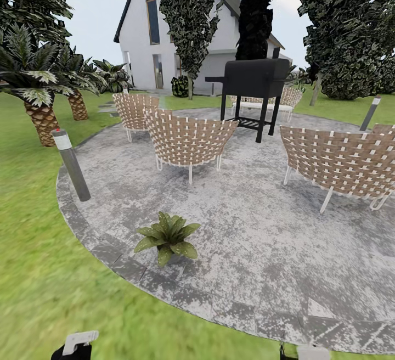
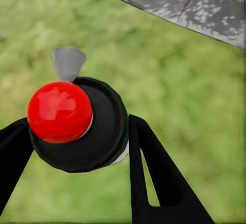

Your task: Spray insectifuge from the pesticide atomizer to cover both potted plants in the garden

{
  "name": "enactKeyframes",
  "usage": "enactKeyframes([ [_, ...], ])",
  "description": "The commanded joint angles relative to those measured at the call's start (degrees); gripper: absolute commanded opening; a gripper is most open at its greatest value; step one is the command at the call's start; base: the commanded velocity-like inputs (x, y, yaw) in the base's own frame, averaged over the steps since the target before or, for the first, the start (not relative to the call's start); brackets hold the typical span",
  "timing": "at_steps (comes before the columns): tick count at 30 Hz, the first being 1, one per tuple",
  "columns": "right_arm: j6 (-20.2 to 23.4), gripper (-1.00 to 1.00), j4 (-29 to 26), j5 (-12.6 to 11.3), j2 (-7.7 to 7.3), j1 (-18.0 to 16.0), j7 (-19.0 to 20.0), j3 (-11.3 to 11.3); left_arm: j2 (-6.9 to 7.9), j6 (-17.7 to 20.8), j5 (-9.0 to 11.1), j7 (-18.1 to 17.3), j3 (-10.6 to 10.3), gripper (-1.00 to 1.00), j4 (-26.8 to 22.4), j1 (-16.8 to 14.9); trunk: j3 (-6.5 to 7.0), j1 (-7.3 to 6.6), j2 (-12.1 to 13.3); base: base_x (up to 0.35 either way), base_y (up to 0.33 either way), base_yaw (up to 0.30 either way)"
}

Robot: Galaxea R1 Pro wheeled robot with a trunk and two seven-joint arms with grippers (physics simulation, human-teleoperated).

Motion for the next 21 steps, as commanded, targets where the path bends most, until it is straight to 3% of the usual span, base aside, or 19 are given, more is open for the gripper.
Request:
enactKeyframes([
  [1,-0.1,1.00,0.7,0.6,0.07,-0.1,-0.4,-0.2,0.01,-0.1,-0.1,-0.3,0.5,-1.00,0.1,0.0,-0.05,-0.01,0.0,0.000,0.000,0.000],
  [21,0.0,1.00,1.3,0.6,0.50,0.0,-0.4,-0.2,0.12,-0.1,-0.3,-0.4,0.4,-1.00,0.0,0.0,-0.05,-0.01,0.0,0.000,0.000,0.000],
])
